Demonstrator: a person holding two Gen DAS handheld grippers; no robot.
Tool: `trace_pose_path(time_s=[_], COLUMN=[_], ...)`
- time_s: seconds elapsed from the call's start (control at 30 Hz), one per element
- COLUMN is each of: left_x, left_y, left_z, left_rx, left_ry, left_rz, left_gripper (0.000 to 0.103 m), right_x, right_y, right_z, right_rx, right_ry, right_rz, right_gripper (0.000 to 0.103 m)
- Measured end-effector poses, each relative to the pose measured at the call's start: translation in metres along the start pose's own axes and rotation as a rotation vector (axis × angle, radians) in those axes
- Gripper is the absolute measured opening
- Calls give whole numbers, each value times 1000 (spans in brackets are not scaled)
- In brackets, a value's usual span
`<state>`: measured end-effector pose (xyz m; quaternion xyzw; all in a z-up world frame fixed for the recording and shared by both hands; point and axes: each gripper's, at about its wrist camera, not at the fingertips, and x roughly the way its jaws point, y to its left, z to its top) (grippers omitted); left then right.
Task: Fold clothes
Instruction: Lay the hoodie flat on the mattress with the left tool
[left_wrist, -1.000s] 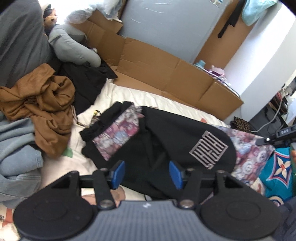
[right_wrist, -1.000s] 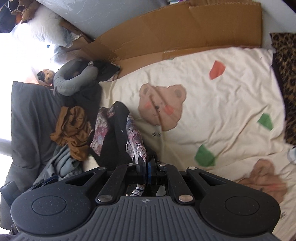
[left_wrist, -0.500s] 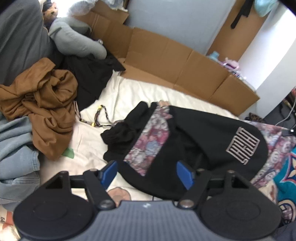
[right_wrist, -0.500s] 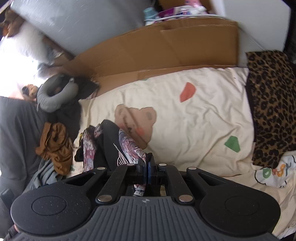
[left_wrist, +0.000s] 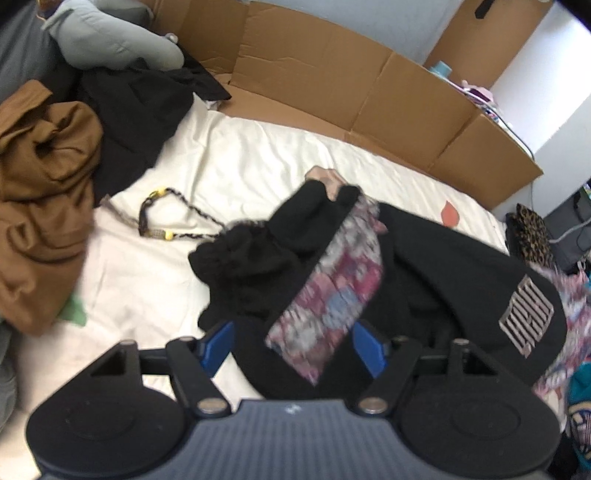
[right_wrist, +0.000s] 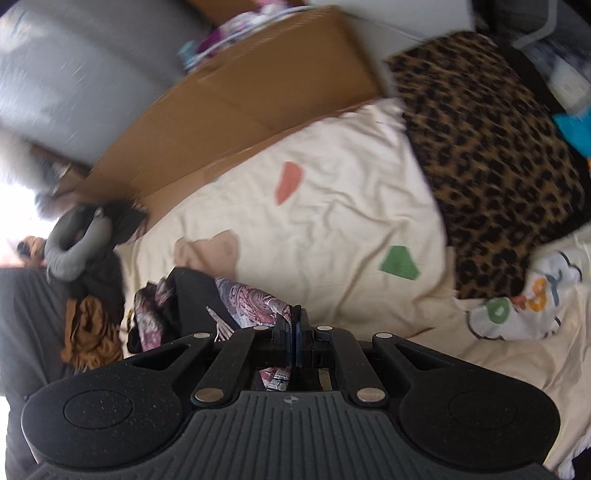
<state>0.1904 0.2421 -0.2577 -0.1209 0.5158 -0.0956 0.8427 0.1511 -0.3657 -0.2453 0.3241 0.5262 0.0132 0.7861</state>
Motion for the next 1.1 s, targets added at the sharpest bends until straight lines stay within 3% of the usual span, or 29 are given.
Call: trace_pose_path(time_s=[0.37, 0.63, 0.83, 0.9, 1.0, 1.03, 1.07, 1.1], left_x=[65, 96, 113, 116, 119, 119, 118, 116], left_y=[-45, -61, -65, -66, -65, -62, -60, -57], left_z=[39, 52, 46, 42, 38, 38, 38, 37], left_rx=[94, 126, 159, 173, 179, 174, 172, 170], left_ry=[-45, -43, -5, 4, 13, 20, 28, 32], left_rz=[-104, -182, -185, -197, -210, -218, -219, -218], left_gripper=[75, 80, 79, 75, 38, 20, 11, 11], right_x=[28, 57, 67, 71, 76, 77, 77, 78], right_y=[-85, -113, -116, -116, -116, -117, -117, -118], right_z=[-38, -71, -81, -82, -84, -86, -87, -89], right_rx=[95, 101, 101, 100, 90, 89, 87, 85], right_ry=[-67, -15, -12, -9, -7, -11, -14, -16], right_rz=[-2, -27, -23, -26, -27, -27, -27, -28], right_gripper=[1, 1, 1, 1, 0, 0, 0, 0])
